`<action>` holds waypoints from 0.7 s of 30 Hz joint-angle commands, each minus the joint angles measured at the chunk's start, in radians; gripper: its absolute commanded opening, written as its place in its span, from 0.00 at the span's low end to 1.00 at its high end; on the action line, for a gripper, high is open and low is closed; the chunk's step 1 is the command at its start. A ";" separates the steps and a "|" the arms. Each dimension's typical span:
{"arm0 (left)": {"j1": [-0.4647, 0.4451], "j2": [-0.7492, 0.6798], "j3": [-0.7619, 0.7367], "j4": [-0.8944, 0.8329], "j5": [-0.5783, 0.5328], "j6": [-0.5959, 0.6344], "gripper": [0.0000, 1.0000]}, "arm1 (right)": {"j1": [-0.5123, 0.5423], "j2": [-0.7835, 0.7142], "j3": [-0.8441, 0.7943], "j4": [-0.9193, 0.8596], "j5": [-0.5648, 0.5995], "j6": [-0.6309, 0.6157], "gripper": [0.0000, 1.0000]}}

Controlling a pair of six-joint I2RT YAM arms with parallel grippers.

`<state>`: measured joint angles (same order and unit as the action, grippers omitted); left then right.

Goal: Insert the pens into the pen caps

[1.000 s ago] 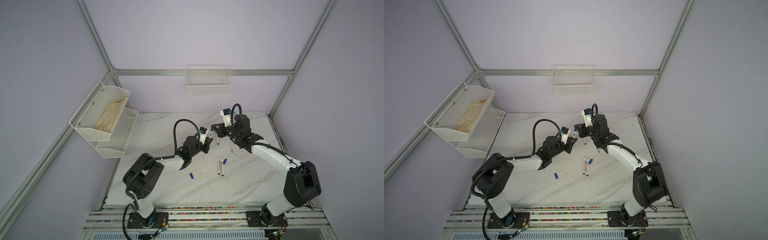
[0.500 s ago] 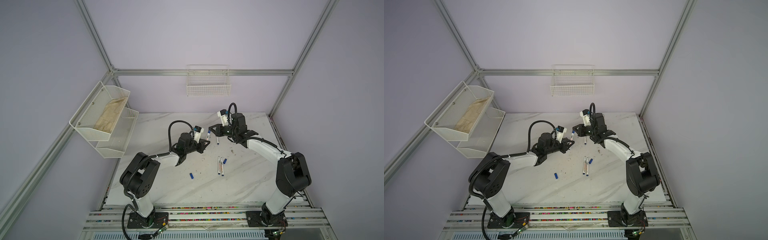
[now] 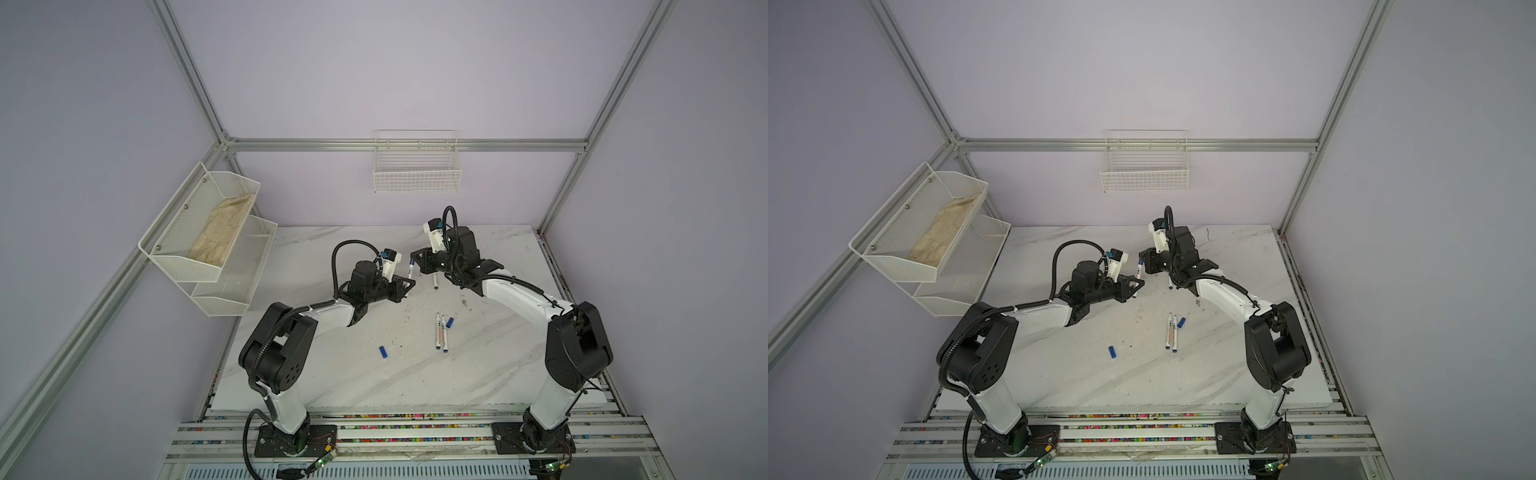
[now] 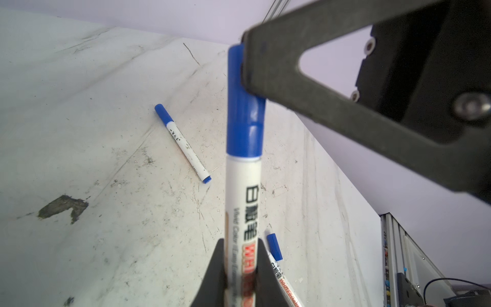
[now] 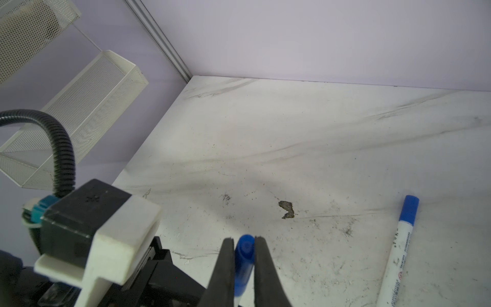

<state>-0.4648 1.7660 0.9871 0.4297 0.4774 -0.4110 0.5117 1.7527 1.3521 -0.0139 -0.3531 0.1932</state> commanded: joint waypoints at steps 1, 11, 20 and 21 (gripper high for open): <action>0.066 -0.146 0.218 0.302 -0.281 0.066 0.00 | -0.002 0.034 -0.109 -0.385 -0.139 -0.033 0.00; -0.028 -0.213 0.160 0.300 -0.265 0.300 0.00 | 0.047 0.074 -0.094 -0.407 -0.213 -0.069 0.00; 0.067 -0.157 0.212 0.439 -0.270 0.054 0.00 | 0.087 0.110 -0.103 -0.469 -0.092 -0.101 0.00; 0.079 -0.150 0.216 0.450 -0.276 0.022 0.00 | 0.087 0.107 -0.106 -0.468 -0.102 -0.104 0.00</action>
<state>-0.4774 1.6890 0.9871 0.2737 0.3126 -0.2470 0.5335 1.7775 1.3602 -0.0139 -0.3824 0.1730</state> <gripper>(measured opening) 0.122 0.126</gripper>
